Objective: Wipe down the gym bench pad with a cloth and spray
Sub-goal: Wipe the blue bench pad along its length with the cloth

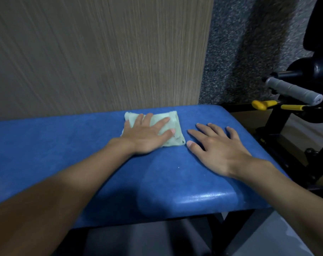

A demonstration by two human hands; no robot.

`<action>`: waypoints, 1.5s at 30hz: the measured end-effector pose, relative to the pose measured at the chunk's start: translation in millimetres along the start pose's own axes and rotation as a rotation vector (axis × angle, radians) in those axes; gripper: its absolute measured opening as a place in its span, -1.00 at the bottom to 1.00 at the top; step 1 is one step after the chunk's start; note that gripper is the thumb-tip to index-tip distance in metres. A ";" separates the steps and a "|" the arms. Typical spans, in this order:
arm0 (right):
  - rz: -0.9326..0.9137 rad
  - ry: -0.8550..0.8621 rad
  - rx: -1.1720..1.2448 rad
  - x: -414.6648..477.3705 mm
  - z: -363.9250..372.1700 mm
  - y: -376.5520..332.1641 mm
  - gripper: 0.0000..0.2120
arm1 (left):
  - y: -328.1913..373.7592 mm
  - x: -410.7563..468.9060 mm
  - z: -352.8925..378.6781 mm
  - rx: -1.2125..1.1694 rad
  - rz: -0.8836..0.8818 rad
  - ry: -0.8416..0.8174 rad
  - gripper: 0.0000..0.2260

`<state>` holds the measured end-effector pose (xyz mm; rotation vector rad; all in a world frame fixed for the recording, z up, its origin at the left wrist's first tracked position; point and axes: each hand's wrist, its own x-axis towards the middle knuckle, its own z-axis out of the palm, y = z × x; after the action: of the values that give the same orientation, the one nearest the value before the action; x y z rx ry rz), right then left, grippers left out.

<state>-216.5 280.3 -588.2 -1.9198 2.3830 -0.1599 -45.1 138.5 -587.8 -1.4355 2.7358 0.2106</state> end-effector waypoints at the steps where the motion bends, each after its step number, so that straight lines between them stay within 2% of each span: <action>1: 0.000 0.004 0.000 0.2 0.7 0.4 -0.42 | -3.3 17.8 -3.0 0.008 -0.011 0.004 -0.40; 5: -0.008 0.012 -0.002 0.8 1.9 0.2 -0.43 | -10.6 61.2 -16.3 -0.030 -0.039 0.017 -0.40; 10: 0.000 0.011 0.004 0.6 1.5 1.0 -0.43 | -9.5 57.3 -15.1 -0.024 -0.041 0.013 -0.42; 24: 0.008 -0.009 0.009 -1.9 -0.6 -0.2 -0.43 | 17.8 -119.7 14.7 0.035 0.052 0.009 -0.44; 29: -0.002 0.010 -0.198 -3.2 -9.1 -8.6 -0.46 | 27.6 -146.9 16.5 0.097 0.046 0.111 -0.39; 33: 0.001 -0.048 -0.005 -0.3 -6.5 -13.2 -0.48 | 27.5 -129.5 16.4 0.024 0.009 -0.001 -0.44; 45: -0.005 -0.017 -0.037 2.4 5.4 -11.1 -0.43 | -21.9 48.4 -14.2 0.003 -0.091 -0.034 -0.46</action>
<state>-205.6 275.5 -592.1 -1.9349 2.3881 -0.1000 -54.3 84.7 -580.9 -1.5375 2.6357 0.2249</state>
